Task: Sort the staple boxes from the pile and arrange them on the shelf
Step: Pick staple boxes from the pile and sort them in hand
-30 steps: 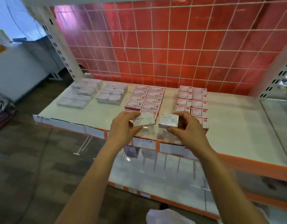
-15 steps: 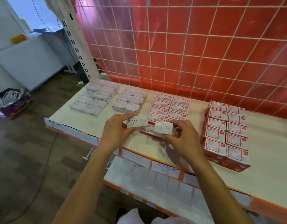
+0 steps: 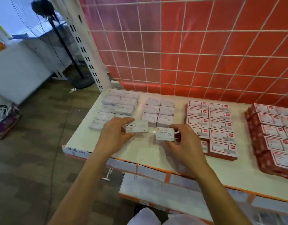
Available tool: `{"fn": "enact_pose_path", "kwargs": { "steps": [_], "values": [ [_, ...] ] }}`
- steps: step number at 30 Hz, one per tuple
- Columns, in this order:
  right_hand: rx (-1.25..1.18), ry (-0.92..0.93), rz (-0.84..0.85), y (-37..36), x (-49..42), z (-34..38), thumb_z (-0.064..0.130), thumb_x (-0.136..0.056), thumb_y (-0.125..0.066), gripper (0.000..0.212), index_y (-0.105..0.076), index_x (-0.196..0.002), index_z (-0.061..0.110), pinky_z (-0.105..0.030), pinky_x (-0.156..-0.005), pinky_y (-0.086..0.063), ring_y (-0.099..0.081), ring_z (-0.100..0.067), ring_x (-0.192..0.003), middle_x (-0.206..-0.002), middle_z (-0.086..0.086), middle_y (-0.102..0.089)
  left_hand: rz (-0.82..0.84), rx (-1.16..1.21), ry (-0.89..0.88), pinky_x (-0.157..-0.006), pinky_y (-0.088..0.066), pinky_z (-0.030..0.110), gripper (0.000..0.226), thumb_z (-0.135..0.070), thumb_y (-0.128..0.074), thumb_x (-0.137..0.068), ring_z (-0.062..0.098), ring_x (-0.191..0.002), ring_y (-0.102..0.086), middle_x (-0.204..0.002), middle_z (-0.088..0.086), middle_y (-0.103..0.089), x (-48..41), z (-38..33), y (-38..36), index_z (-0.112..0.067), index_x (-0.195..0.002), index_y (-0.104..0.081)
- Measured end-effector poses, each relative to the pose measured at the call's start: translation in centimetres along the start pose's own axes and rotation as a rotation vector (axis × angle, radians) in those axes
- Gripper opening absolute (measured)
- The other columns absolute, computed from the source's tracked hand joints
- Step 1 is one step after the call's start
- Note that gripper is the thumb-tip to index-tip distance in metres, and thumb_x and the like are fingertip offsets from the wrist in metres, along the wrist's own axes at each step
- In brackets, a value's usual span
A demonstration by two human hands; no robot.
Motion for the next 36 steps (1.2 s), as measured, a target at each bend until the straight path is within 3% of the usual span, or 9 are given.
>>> {"fn": "enact_pose_path", "kwargs": {
  "steps": [6,9,15,20,29,33,36],
  "values": [
    [0.172,-0.088,-0.084,-3.2,-0.1,0.4,0.018,-0.08,-0.067,0.039,-0.06,-0.119,0.02,-0.031,-0.083,-0.047,-0.056,-0.019,-0.101,-0.111,-0.002,-0.06,0.047,-0.002,-0.05,-0.078,-0.037,0.011,0.052,-0.024,-0.078,-0.077,0.001,-0.071,-0.052,-0.112,-0.001,-0.06,-1.9,3.3,1.3,-0.025,-0.127,-0.061],
    [0.233,-0.158,-0.14,-3.6,0.0,0.1,0.011,-0.081,-0.064,0.042,-0.058,-0.123,0.016,-0.031,-0.087,-0.044,-0.055,-0.023,-0.105,-0.115,-0.006,-0.06,0.077,0.02,-0.075,-0.084,-0.044,0.019,0.053,-0.024,-0.079,-0.076,0.008,-0.076,-0.056,-0.105,-0.001,-0.06,-2.5,4.0,1.6,-0.024,-0.126,-0.062],
    [0.25,-0.27,-0.189,-3.4,-0.4,0.1,0.005,-0.083,-0.061,0.036,-0.057,-0.119,0.009,-0.034,-0.083,-0.045,-0.056,-0.026,-0.102,-0.112,-0.01,-0.062,0.104,0.052,-0.114,-0.088,-0.044,0.02,0.051,-0.023,-0.078,-0.077,0.009,-0.08,-0.058,-0.107,-0.003,-0.059,-3.3,5.4,2.3,-0.027,-0.126,-0.061],
    [0.237,-0.29,-0.213,-3.3,-0.5,0.8,0.0,-0.082,-0.058,0.032,-0.057,-0.114,0.007,-0.036,-0.08,-0.046,-0.058,-0.028,-0.099,-0.11,-0.011,-0.064,0.113,0.065,-0.137,-0.092,-0.048,0.029,0.052,-0.024,-0.078,-0.076,0.014,-0.085,-0.06,-0.107,-0.001,-0.06,-3.9,6.2,2.5,-0.028,-0.125,-0.061],
    [0.173,-0.311,-0.178,-3.3,-0.3,2.0,0.013,-0.083,-0.066,0.04,-0.054,-0.122,0.014,-0.022,-0.07,-0.036,-0.059,-0.021,-0.099,-0.112,-0.004,-0.066,0.159,0.066,-0.166,-0.093,-0.049,0.029,0.053,-0.027,-0.076,-0.079,0.013,-0.091,-0.059,-0.114,-0.002,-0.058,-4.7,6.5,2.1,-0.029,-0.128,-0.058],
    [0.144,-0.318,-0.172,-3.5,-0.4,1.7,0.012,-0.083,-0.067,0.05,-0.049,-0.129,0.014,-0.02,-0.074,-0.036,-0.058,-0.02,-0.101,-0.117,-0.005,-0.063,0.152,0.086,-0.16,-0.093,-0.049,0.033,0.052,-0.025,-0.078,-0.077,0.014,-0.091,-0.06,-0.112,-0.003,-0.06,-5.2,7.2,2.4,-0.033,-0.125,-0.06],
    [0.222,-0.317,-0.213,-3.6,-0.4,1.8,0.011,-0.08,-0.068,0.056,-0.047,-0.132,0.012,-0.027,-0.086,-0.037,-0.05,-0.026,-0.114,-0.123,-0.008,-0.058,0.134,0.097,-0.145,-0.09,-0.049,0.028,0.052,-0.023,-0.079,-0.076,0.01,-0.084,-0.06,-0.109,-0.004,-0.06,-5.6,7.8,2.9,-0.032,-0.124,-0.061]
  ]
}}
Point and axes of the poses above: each hand's wrist, its own x-axis away from the middle knuckle, its own y-axis out of the back of the hand, z = x × y, the point moved 6 cm from there along -x, towards the middle knuckle
